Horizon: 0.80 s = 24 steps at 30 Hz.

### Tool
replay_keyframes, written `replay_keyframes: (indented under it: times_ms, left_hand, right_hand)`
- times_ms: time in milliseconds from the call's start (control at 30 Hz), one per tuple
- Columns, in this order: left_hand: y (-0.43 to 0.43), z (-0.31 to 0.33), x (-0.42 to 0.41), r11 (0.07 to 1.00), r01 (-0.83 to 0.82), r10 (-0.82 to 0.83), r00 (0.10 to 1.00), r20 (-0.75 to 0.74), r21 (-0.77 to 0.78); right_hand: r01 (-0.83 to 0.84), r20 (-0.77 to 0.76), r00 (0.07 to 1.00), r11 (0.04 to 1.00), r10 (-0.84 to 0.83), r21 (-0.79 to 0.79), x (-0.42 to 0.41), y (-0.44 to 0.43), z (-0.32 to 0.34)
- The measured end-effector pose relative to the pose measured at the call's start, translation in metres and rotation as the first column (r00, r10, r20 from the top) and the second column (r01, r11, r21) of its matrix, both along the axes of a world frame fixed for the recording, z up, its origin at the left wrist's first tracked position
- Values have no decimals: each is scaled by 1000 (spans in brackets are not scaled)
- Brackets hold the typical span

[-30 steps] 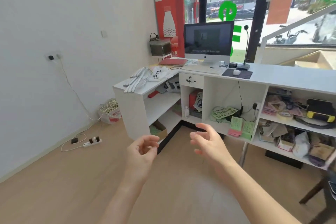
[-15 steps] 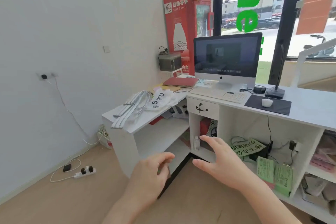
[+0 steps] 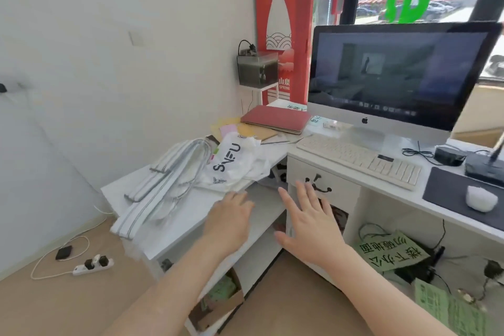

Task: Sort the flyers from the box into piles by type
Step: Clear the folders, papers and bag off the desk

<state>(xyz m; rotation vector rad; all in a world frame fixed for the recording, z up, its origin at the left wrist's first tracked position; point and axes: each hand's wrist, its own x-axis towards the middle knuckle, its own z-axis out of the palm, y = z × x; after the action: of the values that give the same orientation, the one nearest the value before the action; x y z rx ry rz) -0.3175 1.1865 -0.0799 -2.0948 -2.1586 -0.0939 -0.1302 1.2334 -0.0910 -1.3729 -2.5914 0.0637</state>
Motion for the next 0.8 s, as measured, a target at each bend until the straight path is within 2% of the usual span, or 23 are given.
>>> replay_keyframes:
  times_ms: [133, 333, 533, 600, 667, 800]
  left_hand:
    - [96, -19, -40, 992, -66, 56, 994, -95, -104]
    - [198, -50, -77, 926, -244, 257, 966, 7, -287]
    - [252, -73, -102, 869, -324, 349, 937, -2, -373]
    - [262, -74, -107, 869, -334, 382, 922, 66, -364]
    - [270, -74, -113, 872, -362, 440, 875, 201, -330]
    - [290, -42, -122, 873, -476, 448, 694, 564, -107]
  right_hand:
    - [-17, 85, 996, 999, 21, -45, -41, 83, -12]
    - [-114, 127, 983, 985, 131, -129, -82, 185, -23]
    - [-260, 138, 949, 952, 283, -163, -119, 292, -47]
    - [-313, 148, 928, 931, 343, -190, -131, 320, -54]
    - [-364, 166, 900, 904, 403, -223, -143, 343, -60]
    - [-455, 205, 843, 863, 497, -219, -161, 382, -58]
